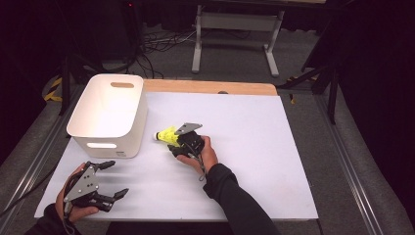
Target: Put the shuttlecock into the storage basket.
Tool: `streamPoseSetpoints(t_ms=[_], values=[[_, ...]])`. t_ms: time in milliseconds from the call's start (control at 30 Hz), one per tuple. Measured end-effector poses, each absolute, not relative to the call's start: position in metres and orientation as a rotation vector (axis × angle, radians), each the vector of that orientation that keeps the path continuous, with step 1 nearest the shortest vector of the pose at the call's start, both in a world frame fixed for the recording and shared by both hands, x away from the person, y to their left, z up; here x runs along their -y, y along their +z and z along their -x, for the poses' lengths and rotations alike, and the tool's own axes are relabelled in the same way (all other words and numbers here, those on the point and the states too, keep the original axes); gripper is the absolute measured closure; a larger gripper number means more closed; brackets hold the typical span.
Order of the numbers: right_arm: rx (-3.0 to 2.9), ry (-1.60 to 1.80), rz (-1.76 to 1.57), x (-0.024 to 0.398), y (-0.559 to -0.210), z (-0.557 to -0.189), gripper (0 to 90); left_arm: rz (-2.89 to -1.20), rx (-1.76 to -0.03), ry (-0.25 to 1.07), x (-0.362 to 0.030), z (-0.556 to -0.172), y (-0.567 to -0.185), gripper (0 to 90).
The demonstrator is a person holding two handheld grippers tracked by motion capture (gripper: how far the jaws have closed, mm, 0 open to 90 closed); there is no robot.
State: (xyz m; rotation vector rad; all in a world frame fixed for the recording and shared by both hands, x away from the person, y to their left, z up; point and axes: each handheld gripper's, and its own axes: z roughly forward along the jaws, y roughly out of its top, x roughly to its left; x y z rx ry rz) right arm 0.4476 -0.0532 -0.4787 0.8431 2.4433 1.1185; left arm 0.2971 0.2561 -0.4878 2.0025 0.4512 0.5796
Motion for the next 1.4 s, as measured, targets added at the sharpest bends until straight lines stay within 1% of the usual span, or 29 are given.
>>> streamPoseSetpoints(t_ms=[33, 67, 100, 133, 167, 267, 367, 533, 833, 1100, 1400], values=[[-2.443, 1.119, -0.843, 0.053, -0.479, -0.448, 55.1, -2.002, -0.451, 0.58, -0.256, -0.297, -0.488, 5.9], [-2.427, 1.099, -0.852, 0.051, -0.478, -0.449, 61.6, -2.002, -0.453, 0.579, -0.256, -0.297, -0.488, 5.9], [-2.418, 1.094, -0.853, 0.05, -0.478, -0.449, 64.5, -2.002, -0.453, 0.579, -0.256, -0.297, -0.488, 5.9], [-2.408, 1.085, -0.852, 0.05, -0.478, -0.45, 67.3, -2.003, -0.453, 0.578, -0.256, -0.297, -0.488, 5.8], [-2.408, 1.085, -0.852, 0.05, -0.478, -0.45, 67.3, -2.004, -0.452, 0.577, -0.256, -0.297, -0.488, 5.9], [-2.394, 1.093, -0.856, 0.048, -0.478, -0.451, 76.0, -2.008, -0.452, 0.576, -0.257, -0.298, -0.489, 5.8], [-2.386, 1.085, -0.826, 0.045, -0.477, -0.452, 82.4, -2.009, -0.452, 0.575, -0.257, -0.298, -0.489, 5.8], [-2.385, 1.078, -0.815, 0.045, -0.476, -0.451, 85.4, -2.011, -0.455, 0.573, -0.257, -0.298, -0.489, 5.8], [-2.362, 1.128, -0.824, 0.056, -0.467, -0.447, 85.9, -2.008, -0.467, 0.575, -0.258, -0.299, -0.489, 5.7], [-2.337, 1.187, -0.802, 0.077, -0.456, -0.429, 85.8, -2.016, -0.471, 0.572, -0.255, -0.299, -0.489, 5.8], [-2.324, 1.255, -0.778, 0.1, -0.452, -0.41, 85.7, -2.022, -0.476, 0.573, -0.253, -0.299, -0.49, 5.8]])
